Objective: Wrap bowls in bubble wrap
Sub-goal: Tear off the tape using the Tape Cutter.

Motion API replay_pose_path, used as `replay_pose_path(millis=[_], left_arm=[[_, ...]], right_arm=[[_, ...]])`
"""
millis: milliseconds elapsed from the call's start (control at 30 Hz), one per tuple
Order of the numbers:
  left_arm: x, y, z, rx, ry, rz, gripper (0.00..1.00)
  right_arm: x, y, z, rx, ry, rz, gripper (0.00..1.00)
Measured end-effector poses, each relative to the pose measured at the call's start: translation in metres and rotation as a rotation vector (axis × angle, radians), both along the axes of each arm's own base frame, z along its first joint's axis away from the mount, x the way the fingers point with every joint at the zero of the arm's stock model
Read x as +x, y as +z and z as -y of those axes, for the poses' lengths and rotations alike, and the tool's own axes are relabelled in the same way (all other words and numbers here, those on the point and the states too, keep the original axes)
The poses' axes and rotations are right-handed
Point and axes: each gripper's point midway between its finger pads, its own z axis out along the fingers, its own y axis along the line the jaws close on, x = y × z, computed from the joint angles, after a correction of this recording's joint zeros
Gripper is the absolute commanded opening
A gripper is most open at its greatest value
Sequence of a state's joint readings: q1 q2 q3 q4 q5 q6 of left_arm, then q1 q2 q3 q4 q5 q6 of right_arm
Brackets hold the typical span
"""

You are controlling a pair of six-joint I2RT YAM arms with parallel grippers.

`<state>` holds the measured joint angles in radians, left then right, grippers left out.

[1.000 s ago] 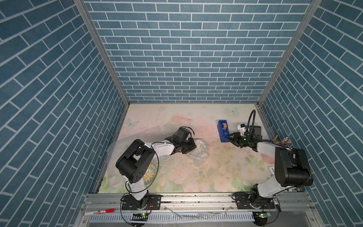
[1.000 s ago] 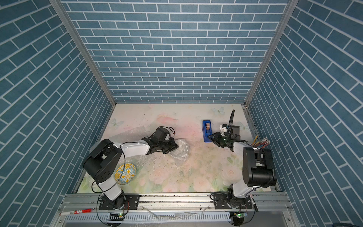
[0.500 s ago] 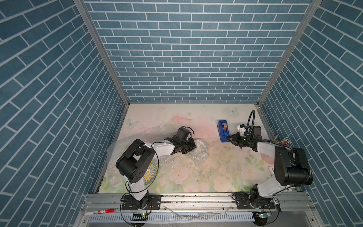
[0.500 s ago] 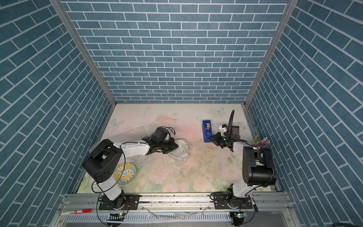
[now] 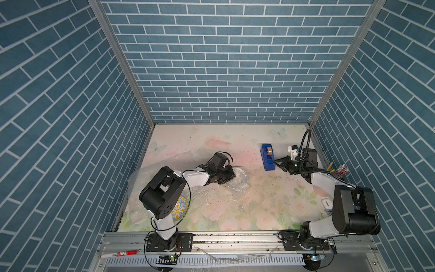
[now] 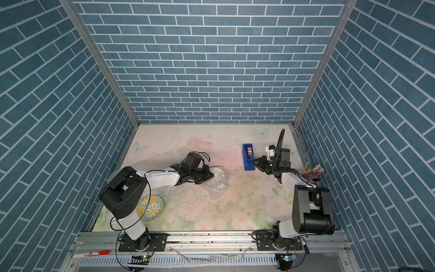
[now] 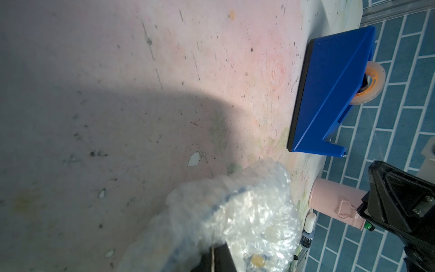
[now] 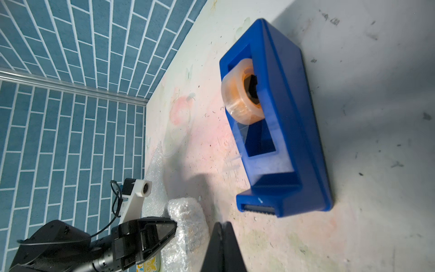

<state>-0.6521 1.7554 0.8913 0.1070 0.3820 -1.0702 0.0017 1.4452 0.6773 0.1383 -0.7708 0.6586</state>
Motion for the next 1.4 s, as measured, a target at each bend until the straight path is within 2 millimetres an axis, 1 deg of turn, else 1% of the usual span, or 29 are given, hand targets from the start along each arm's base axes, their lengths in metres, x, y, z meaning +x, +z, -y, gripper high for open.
replay_pose_path(millis=[167,300,467,633,767,867,1067,1200,1300,1400], left_arm=[[0.0,-0.001,0.001,-0.001,-0.001,0.0,0.08],[0.001,-0.001,0.001,-0.003,-0.002,0.001,0.08],[0.001,-0.001,0.001,-0.004,-0.003,0.001,0.08],[0.001,-0.002,0.001,-0.004,-0.002,0.0,0.08],[0.001,-0.002,0.002,-0.005,-0.003,0.001,0.08],[0.001,-0.002,0.002,-0.005,-0.003,0.001,0.08],[0.001,-0.002,0.002,-0.005,-0.003,0.001,0.07],[0.001,-0.002,0.002,-0.005,-0.003,0.001,0.07],[0.001,-0.002,0.002,-0.005,-0.003,0.002,0.07],[0.001,-0.002,0.002,-0.006,-0.003,0.002,0.07]], right_arm=[[-0.015,0.001,0.001,-0.004,-0.012,-0.007,0.0],[-0.029,-0.005,0.002,-0.013,-0.021,-0.035,0.0],[-0.043,-0.019,0.002,-0.053,-0.036,-0.093,0.0],[-0.048,-0.039,0.01,-0.12,-0.069,-0.162,0.0],[-0.045,-0.059,0.017,-0.178,-0.095,-0.215,0.0],[-0.038,-0.068,0.022,-0.235,-0.116,-0.233,0.0],[-0.027,-0.074,0.031,-0.367,-0.168,-0.242,0.0],[-0.019,-0.073,0.04,-0.421,-0.204,-0.226,0.0],[-0.013,-0.077,0.041,-0.449,-0.21,-0.231,0.0],[-0.009,-0.08,0.047,-0.525,-0.226,-0.242,0.0]])
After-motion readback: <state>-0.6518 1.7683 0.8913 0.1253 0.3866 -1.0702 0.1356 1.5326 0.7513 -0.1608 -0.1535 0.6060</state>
